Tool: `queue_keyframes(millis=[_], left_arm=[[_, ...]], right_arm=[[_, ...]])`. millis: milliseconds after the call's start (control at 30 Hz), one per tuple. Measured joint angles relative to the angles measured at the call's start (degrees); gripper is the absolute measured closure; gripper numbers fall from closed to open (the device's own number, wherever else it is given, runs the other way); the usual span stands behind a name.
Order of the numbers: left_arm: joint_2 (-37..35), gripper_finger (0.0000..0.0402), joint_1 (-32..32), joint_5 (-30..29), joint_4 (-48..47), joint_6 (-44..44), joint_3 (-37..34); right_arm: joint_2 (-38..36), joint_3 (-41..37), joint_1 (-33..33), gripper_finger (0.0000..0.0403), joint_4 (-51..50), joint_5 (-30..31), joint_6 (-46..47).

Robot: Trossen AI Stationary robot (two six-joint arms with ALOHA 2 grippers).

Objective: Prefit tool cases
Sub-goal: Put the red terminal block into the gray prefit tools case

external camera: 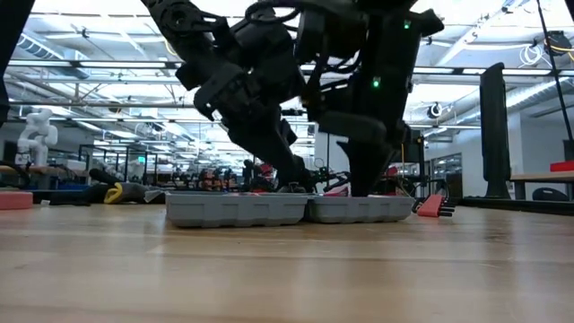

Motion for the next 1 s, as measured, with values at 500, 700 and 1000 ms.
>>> queue_keyframes(millis=[500,700,1000], left_arm=[[3.25,0.0401,-0.07,-0.85,5.02,-2.88,0.13],[3.34,0.0401,0.09,-1.46,4.41,-2.84,0.16],[4.0,0.0401,0.03,-4.1,2.48,-2.5,0.0]], right_arm=[[1.0,-0.24,-0.44,0.0403,6.04,-1.96,-4.15],[1.02,-0.24,-0.42,0.0403,5.82,-1.95,-4.02],[1.02,-0.26,-0.29,0.0403,9.78,-3.17,-4.21]])
